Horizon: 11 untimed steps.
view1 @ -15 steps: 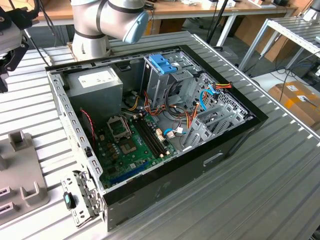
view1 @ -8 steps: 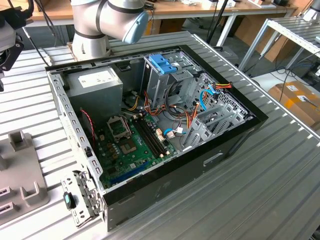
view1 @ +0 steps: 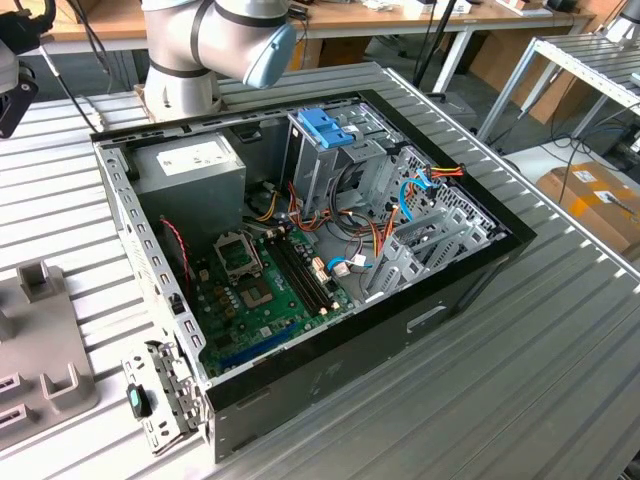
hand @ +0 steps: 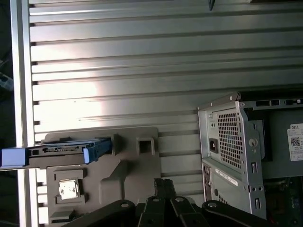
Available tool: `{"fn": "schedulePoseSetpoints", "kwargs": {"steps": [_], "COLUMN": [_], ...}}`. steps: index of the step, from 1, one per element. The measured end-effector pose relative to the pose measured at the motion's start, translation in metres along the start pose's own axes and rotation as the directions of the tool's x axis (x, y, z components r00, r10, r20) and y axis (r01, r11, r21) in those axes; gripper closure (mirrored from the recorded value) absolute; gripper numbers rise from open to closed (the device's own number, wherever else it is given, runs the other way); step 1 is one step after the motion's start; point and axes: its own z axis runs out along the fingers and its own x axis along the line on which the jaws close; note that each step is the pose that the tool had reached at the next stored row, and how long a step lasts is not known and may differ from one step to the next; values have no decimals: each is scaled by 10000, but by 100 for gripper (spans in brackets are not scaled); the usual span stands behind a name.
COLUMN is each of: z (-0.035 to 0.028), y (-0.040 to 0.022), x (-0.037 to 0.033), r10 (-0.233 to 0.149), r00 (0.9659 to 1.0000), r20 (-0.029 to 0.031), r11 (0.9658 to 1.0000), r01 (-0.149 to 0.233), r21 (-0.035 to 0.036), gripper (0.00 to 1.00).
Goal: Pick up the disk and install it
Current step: 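Reach for the disk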
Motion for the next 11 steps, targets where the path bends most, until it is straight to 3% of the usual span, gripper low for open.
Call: {"fn": "schedulePoseSetpoints", "kwargs": {"steps": [7, 11], "z": [1, 0], "y": [3, -1], "x": [3, 50], "r10": [1, 1], "r00": [10000, 10000], "r20": [0, 1], "r11": [10000, 10000], "r01": [-1, -1], "r21": [-1, -1], "gripper": [89, 89]}}
